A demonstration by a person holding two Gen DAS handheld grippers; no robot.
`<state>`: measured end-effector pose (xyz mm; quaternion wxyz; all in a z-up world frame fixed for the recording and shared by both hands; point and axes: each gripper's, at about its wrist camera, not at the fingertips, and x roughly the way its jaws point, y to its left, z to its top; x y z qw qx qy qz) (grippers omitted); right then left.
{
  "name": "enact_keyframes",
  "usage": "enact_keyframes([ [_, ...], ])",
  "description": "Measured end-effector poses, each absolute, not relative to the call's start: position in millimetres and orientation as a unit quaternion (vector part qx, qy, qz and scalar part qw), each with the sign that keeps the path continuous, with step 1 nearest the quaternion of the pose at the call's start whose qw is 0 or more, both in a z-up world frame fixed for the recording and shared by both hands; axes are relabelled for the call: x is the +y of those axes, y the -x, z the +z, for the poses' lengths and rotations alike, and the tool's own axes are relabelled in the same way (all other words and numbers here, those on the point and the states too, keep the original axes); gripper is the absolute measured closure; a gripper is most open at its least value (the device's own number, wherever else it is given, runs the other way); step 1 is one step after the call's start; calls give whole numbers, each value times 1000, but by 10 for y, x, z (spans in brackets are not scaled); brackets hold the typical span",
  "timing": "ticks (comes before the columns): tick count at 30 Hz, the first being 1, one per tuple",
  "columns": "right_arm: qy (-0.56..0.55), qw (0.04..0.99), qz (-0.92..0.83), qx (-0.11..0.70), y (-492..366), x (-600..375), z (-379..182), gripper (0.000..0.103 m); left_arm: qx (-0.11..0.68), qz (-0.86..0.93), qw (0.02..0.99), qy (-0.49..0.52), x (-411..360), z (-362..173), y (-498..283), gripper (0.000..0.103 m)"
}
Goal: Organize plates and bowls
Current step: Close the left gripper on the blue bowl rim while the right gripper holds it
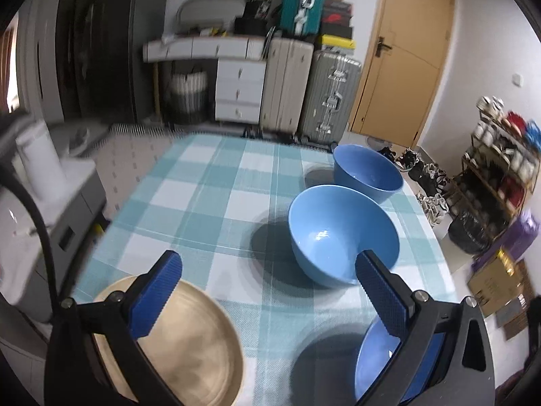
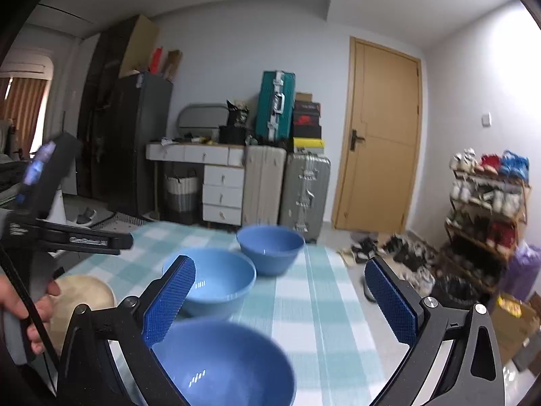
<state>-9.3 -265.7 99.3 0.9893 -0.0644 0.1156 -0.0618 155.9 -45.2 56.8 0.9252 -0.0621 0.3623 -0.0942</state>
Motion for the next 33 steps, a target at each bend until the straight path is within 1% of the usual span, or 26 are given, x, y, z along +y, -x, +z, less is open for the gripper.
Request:
enact_keyframes([
  [3,19,988,-12,150,-225,-2801,1131,1,410,-81,906,63,-539,457,-1931,0],
  [4,-5,985,9,173,-401,-2876,1161,1,423,-80,900,65,-570,415,-2036,0],
  [8,-70,967,16,245,-1010,-3115,1201,1,468,-90,877,60,-719,266,-2418,0],
  [9,-86,960,19,266,-1169,-3190,1194,1,489,-98,865,51,-779,204,-2553,0],
  [12,-127,943,21,306,-1587,-3405,1142,1,517,-98,850,40,-839,113,-2764,0],
  [16,-159,905,26,394,-2205,-3604,838,1,543,-108,831,55,-833,17,-2968,0],
  [23,-215,860,51,459,-2710,-3699,362,1,575,-129,806,57,-900,-157,-3149,0],
  [29,-196,830,39,521,-2908,-3645,58,1,594,-131,791,65,-941,-298,-3219,0],
  [32,-215,810,45,543,-2951,-3641,-114,4,597,-131,789,58,-973,-339,-3224,0],
  [33,-219,805,45,550,-2965,-3638,-161,10,600,-132,787,57,-984,-355,-3226,1],
])
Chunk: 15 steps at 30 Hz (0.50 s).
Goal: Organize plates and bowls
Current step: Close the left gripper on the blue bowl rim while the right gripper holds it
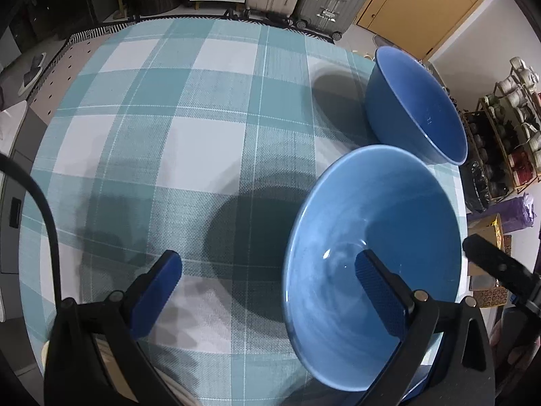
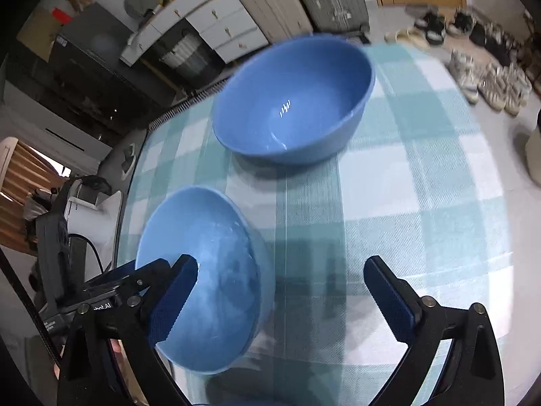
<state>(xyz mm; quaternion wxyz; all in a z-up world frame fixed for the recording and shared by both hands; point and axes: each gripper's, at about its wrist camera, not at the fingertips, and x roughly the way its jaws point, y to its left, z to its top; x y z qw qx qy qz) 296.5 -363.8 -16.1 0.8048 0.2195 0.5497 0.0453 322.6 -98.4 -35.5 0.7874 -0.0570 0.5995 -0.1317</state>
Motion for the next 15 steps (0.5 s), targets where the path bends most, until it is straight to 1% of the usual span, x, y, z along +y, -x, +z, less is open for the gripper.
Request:
enact_keyframes([
  [1,-230,796,51,557,-2986,-3623,-217,20,604,-135,783,54,-1004,-372,-3231,2],
  [2,-238,789,53,563,-3001,-3628,-266,25,607,-138,781,50,-1028,-382,-3235,2],
  [3,-249,781,54,571,-3015,-3632,-326,29,606,-139,782,47,-1045,-383,-3234,2],
  [5,-257,776,53,574,-3030,-3621,-393,31,604,-146,783,40,-1086,-375,-3222,2],
  [6,-257,776,54,574,-3035,-3613,-402,34,603,-151,782,39,-1097,-372,-3219,2],
  [7,-256,776,56,574,-3041,-3603,-414,40,603,-156,782,37,-1115,-366,-3215,4],
  [8,-259,773,58,576,-3052,-3596,-429,42,602,-161,781,39,-1119,-361,-3215,7],
  [9,-262,770,60,578,-3065,-3589,-440,48,601,-169,780,43,-1124,-360,-3220,17],
  [10,-266,767,59,581,-3072,-3585,-455,50,604,-179,775,48,-1125,-369,-3233,27],
  [12,-274,763,58,582,-3083,-3575,-466,52,610,-189,767,56,-1124,-381,-3235,33],
  [13,-273,761,61,585,-3093,-3559,-478,56,610,-191,767,57,-1119,-385,-3236,39],
  [14,-272,760,63,586,-3105,-3552,-482,59,609,-191,768,54,-1123,-382,-3233,42],
  [15,-270,761,64,586,-3105,-3540,-470,65,609,-192,768,51,-1132,-380,-3226,46],
])
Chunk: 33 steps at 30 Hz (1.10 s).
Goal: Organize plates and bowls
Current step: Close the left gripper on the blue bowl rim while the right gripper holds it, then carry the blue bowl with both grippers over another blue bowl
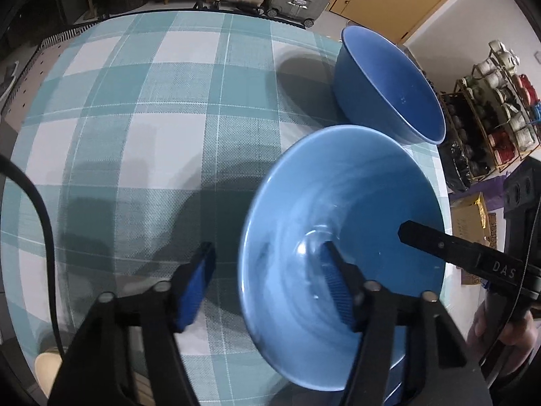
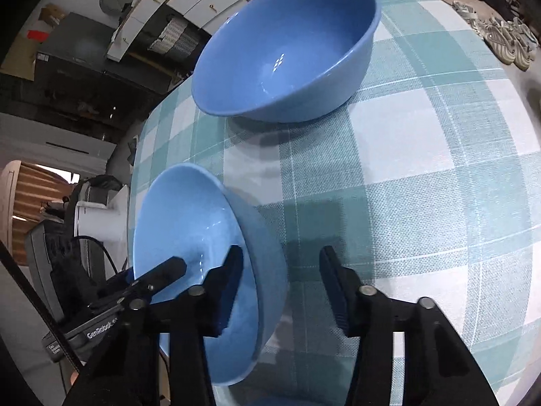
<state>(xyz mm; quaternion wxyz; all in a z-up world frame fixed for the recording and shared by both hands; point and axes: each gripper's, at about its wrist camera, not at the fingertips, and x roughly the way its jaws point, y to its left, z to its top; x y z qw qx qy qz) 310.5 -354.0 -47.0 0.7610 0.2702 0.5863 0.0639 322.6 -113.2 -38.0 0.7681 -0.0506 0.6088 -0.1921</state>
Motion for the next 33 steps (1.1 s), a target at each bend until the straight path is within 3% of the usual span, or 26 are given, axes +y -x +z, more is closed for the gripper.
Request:
enact_keyframes([
  [3,-263,763,65,586,-3108,-3514,-465,74,613,-191,765,44,-1139,-402,-3234,48],
  [6,-251,765,62,590,-3118,-3478,-476,81,615,-181,766,59,-1079,-415,-3260,68],
  [8,-244,768,57,590,-3119,-3464,-469,82,618,-186,761,71,-1049,-427,-3264,73],
  [10,-233,768,55,594,-3123,-3428,-461,84,623,-190,755,72,-1052,-449,-3252,87],
  [14,-225,776,59,586,-3119,-3376,-407,93,619,-185,757,95,-973,-440,-3253,88],
  [33,-229,786,37,574,-3050,-3415,-274,95,604,-200,768,72,-1024,-255,-3148,94],
])
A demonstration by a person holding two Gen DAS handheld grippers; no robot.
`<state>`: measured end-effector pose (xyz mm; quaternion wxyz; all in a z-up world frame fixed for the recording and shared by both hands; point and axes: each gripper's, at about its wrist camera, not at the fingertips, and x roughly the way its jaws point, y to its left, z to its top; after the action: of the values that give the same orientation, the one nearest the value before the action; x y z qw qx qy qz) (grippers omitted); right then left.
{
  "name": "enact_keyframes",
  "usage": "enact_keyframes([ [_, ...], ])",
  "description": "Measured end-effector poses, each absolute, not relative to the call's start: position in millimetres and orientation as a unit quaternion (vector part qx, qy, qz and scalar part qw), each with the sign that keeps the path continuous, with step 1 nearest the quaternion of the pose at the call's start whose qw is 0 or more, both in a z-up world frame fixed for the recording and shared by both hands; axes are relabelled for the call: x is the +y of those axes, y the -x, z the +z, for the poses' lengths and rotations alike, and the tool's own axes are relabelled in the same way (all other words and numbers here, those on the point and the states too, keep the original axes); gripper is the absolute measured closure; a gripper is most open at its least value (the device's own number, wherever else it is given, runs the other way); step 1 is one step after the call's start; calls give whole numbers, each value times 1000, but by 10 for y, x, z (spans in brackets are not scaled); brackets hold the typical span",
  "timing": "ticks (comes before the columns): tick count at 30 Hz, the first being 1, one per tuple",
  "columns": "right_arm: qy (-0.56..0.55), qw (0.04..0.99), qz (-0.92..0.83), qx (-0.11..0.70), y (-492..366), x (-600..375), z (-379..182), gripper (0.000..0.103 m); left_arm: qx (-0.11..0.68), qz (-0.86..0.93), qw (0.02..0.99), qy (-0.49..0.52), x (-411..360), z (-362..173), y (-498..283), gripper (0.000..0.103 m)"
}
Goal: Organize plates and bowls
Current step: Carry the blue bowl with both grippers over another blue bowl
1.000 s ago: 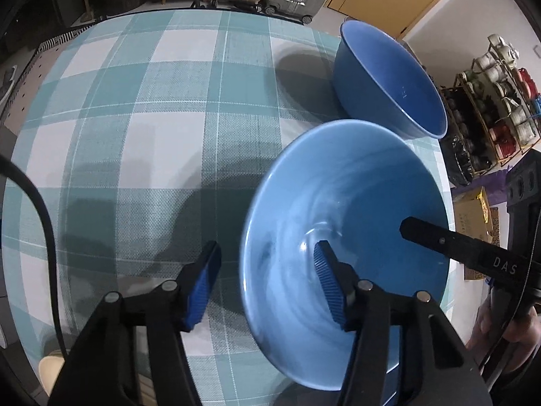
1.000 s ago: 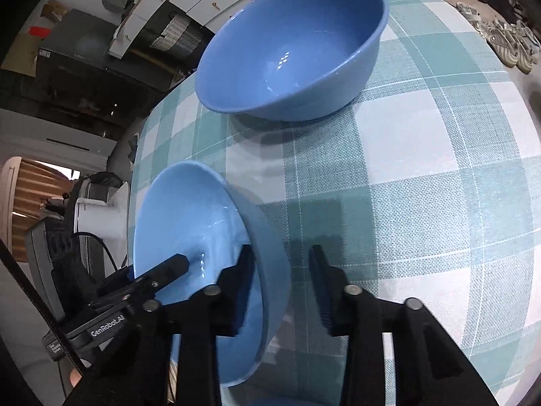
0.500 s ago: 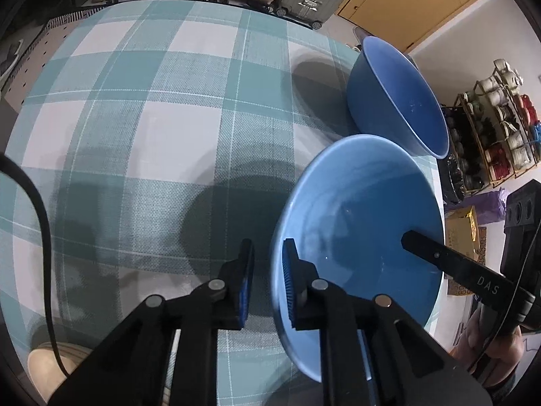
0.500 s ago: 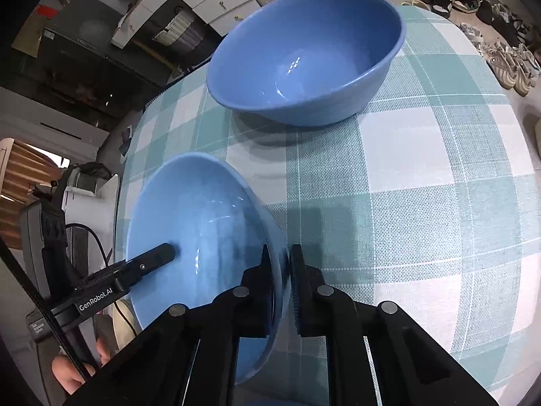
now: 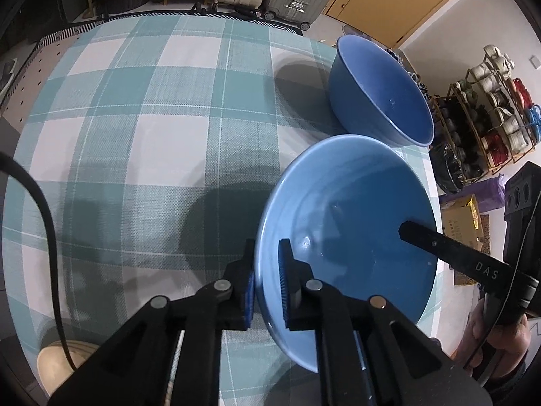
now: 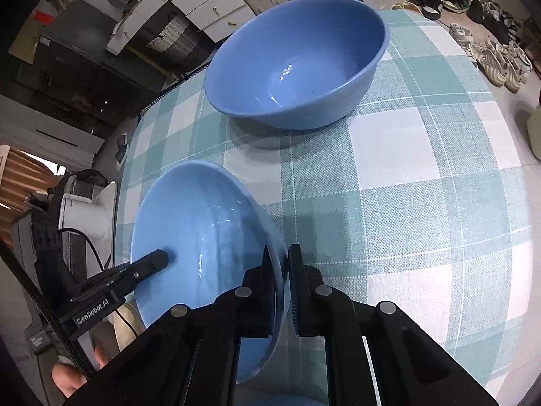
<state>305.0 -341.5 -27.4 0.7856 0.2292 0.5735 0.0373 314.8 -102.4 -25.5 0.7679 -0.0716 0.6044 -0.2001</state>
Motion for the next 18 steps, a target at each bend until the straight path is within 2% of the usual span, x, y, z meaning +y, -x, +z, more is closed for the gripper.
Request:
enact_keyframes([
  [6,-235,778,35,582,-3030,-3427,-300,95,607,-192,769,54,-1044,-272,-3139,94],
  [13,-237,775,36,584,-3023,-3408,-305,95,611,-168,774,-18,-1149,-330,-3070,92],
  [18,-244,773,34,585,-3011,-3417,-321,95,613,-168,771,-35,-1185,-345,-3041,96],
])
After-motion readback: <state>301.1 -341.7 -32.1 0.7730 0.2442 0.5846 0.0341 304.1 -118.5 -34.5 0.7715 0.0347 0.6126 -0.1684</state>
